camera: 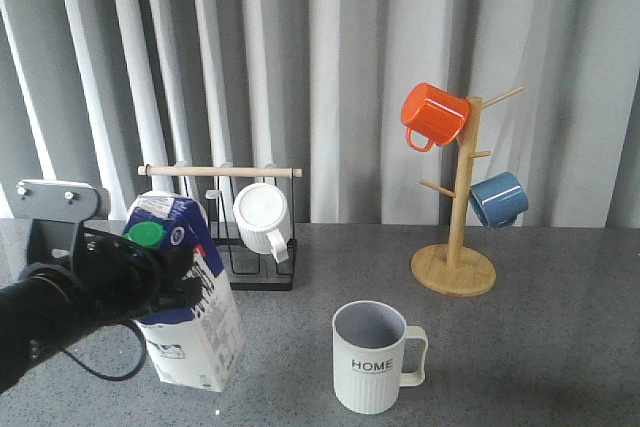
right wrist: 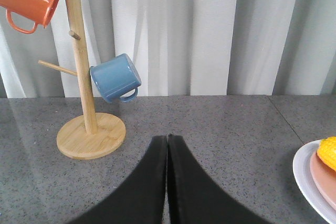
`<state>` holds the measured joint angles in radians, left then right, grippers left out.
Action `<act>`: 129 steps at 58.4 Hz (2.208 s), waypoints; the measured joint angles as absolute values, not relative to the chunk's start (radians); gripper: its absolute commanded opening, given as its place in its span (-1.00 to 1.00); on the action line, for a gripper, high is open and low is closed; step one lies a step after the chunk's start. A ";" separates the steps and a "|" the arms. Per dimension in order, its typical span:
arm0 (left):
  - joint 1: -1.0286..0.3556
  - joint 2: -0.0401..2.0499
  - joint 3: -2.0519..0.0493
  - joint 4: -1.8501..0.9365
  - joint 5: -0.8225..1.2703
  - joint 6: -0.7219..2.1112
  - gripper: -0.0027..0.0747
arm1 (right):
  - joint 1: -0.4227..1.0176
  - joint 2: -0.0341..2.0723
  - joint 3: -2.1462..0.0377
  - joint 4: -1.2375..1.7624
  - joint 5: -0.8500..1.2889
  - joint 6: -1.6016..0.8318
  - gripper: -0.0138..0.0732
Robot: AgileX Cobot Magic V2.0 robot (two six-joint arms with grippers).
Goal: Place milk next to cup
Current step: 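Lift the milk carton with the left gripper and carry it toward the mug, then lower the milk carton beside the white mug and release it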
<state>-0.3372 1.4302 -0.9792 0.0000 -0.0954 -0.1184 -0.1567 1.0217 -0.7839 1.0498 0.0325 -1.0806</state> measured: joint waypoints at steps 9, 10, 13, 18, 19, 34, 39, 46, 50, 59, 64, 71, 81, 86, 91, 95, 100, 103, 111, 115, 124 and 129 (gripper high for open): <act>-0.394 1.506 -1.025 -0.026 -0.092 -0.119 -0.46 | -0.157 1.022 -0.784 1.050 0.033 -1.081 -0.70; -0.400 1.513 -1.030 -0.030 -0.092 -0.119 -0.46 | -0.157 1.022 -0.784 1.050 0.033 -1.081 -0.70; -0.419 1.535 -1.050 -0.043 -0.090 -0.119 -0.46 | -0.157 1.022 -0.784 1.050 0.033 -1.081 -0.70; -0.447 1.569 -1.076 -0.055 -0.090 -0.119 -0.46 | -0.157 1.022 -0.784 1.050 0.033 -1.081 -0.70; -0.453 1.578 -1.079 -0.055 -0.090 -0.119 -0.46 | -0.157 1.022 -0.784 1.050 0.033 -1.081 -0.70; -0.500 1.654 -1.107 -0.059 -0.117 -0.119 -0.46 | -0.157 1.022 -0.784 1.050 0.033 -1.081 -0.70; -0.504 1.665 -1.108 -0.059 -0.142 -0.119 -0.46 | -0.157 1.022 -0.784 1.050 0.033 -1.081 -0.70; -0.505 1.672 -1.109 -0.060 -0.158 -0.119 -0.46 | -0.157 1.022 -0.784 1.050 0.033 -1.081 -0.70; -0.505 1.672 -1.109 -0.060 -0.158 -0.119 -0.46 | -0.157 1.022 -0.784 1.050 0.033 -1.081 -0.70; -0.505 1.672 -1.109 -0.059 -0.158 -0.116 -0.46 | -0.157 1.022 -0.784 1.050 0.033 -1.081 -0.70; -0.505 1.672 -1.109 -0.059 -0.158 -0.103 -0.46 | -0.157 1.022 -0.784 1.050 0.033 -1.081 -0.70; -0.505 1.673 -1.109 -0.059 -0.158 -0.077 -0.46 | -0.157 1.022 -0.784 1.050 0.033 -1.081 -0.70; -0.495 1.673 -1.109 -0.059 -0.153 -0.070 -0.46 | -0.157 1.022 -0.784 1.050 0.033 -1.081 -0.70; -0.486 1.673 -1.111 -0.059 -0.147 -0.070 -0.46 | -0.157 1.022 -0.784 1.050 0.033 -1.081 -0.70; -0.482 1.673 -1.115 -0.059 -0.140 -0.070 -0.46 | -0.157 1.022 -0.784 1.050 0.033 -1.081 -0.70; -0.480 1.673 -1.115 -0.059 -0.139 -0.070 -0.46 | -0.157 1.022 -0.784 1.050 0.033 -1.081 -0.70; -0.478 1.673 -1.116 -0.059 -0.139 -0.070 -0.46 | -0.157 1.022 -0.784 1.050 0.033 -1.081 -0.70; -0.478 1.673 -1.116 -0.059 -0.139 -0.070 -0.46 | -0.157 1.022 -0.784 1.050 0.033 -1.081 -0.70; -0.476 1.673 -1.116 -0.059 -0.140 -0.070 -0.46 | -0.157 1.022 -0.784 1.050 0.033 -1.081 -0.70; -0.476 1.673 -1.116 -0.059 -0.140 -0.070 -0.46 | -0.157 1.022 -0.784 1.050 0.033 -1.081 -0.70; -0.476 1.673 -1.116 -0.059 -0.140 -0.070 -0.46 | -0.157 1.022 -0.784 1.050 0.033 -1.081 -0.70; -0.476 1.673 -1.116 -0.059 -0.141 -0.070 -0.43 | -0.157 1.022 -0.784 1.050 0.033 -1.081 -0.70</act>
